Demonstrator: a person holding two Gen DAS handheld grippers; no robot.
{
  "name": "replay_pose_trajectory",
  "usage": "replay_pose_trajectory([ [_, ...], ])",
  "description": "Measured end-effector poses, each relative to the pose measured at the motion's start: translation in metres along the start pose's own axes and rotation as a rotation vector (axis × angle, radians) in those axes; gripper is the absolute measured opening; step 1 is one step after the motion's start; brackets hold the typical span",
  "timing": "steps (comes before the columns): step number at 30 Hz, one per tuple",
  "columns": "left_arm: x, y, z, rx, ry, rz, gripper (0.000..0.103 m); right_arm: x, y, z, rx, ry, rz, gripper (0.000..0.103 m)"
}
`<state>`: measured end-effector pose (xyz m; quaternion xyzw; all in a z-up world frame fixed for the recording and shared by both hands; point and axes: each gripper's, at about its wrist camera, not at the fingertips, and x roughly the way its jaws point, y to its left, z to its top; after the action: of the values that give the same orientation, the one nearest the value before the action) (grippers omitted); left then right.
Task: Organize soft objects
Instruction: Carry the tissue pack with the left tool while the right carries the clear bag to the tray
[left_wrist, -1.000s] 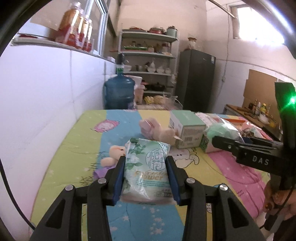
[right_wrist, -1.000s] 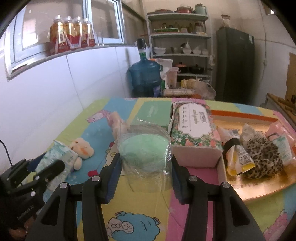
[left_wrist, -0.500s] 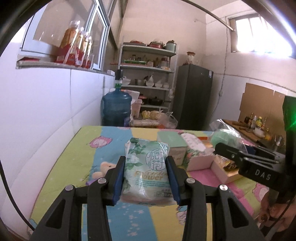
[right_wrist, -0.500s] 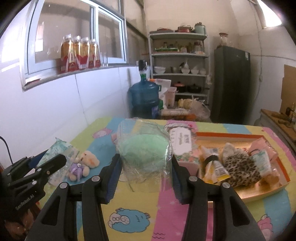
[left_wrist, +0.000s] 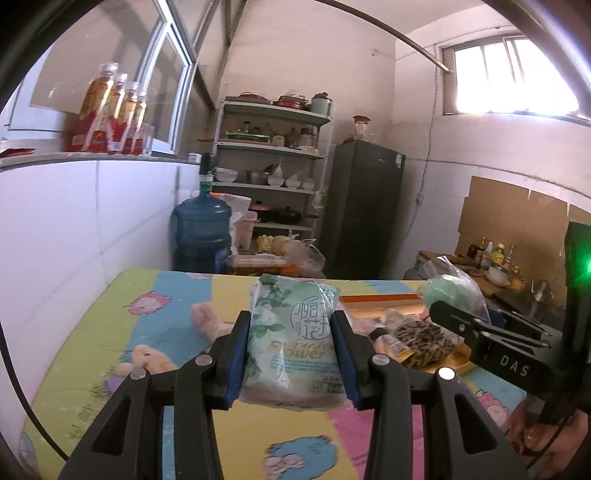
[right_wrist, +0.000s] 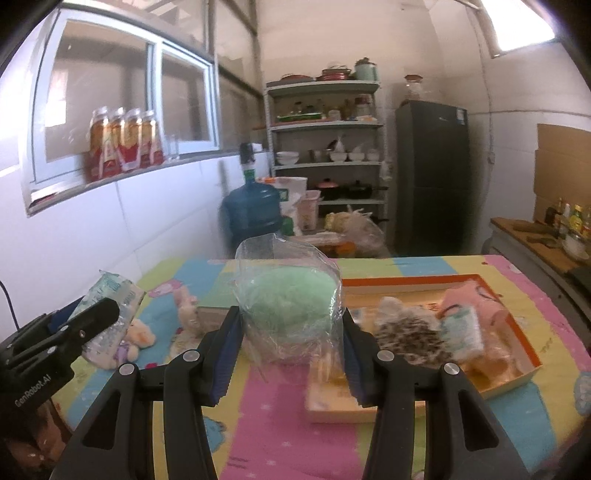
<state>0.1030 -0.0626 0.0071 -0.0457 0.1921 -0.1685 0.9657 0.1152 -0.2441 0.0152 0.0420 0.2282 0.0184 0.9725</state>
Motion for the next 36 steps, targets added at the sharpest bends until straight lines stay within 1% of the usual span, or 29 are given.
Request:
replay_pose_trajectory([
  [9, 0.027, -0.048, 0.005, 0.039, 0.027, -0.028, 0.043, -0.013, -0.051, 0.0, 0.042, -0.019, -0.055, 0.051],
  [17, 0.053, -0.083, 0.003, 0.062, 0.055, -0.037, 0.043, -0.014, -0.089, -0.005, 0.078, -0.015, -0.08, 0.051],
  [25, 0.072, -0.104, -0.003, 0.067, 0.077, -0.039, 0.043, -0.012, -0.121, -0.007, 0.099, -0.013, -0.097, 0.051],
  [36, 0.097, -0.124, -0.007, 0.071, 0.101, -0.036, 0.043, -0.005, -0.156, -0.008, 0.127, -0.01, -0.114, 0.051],
])
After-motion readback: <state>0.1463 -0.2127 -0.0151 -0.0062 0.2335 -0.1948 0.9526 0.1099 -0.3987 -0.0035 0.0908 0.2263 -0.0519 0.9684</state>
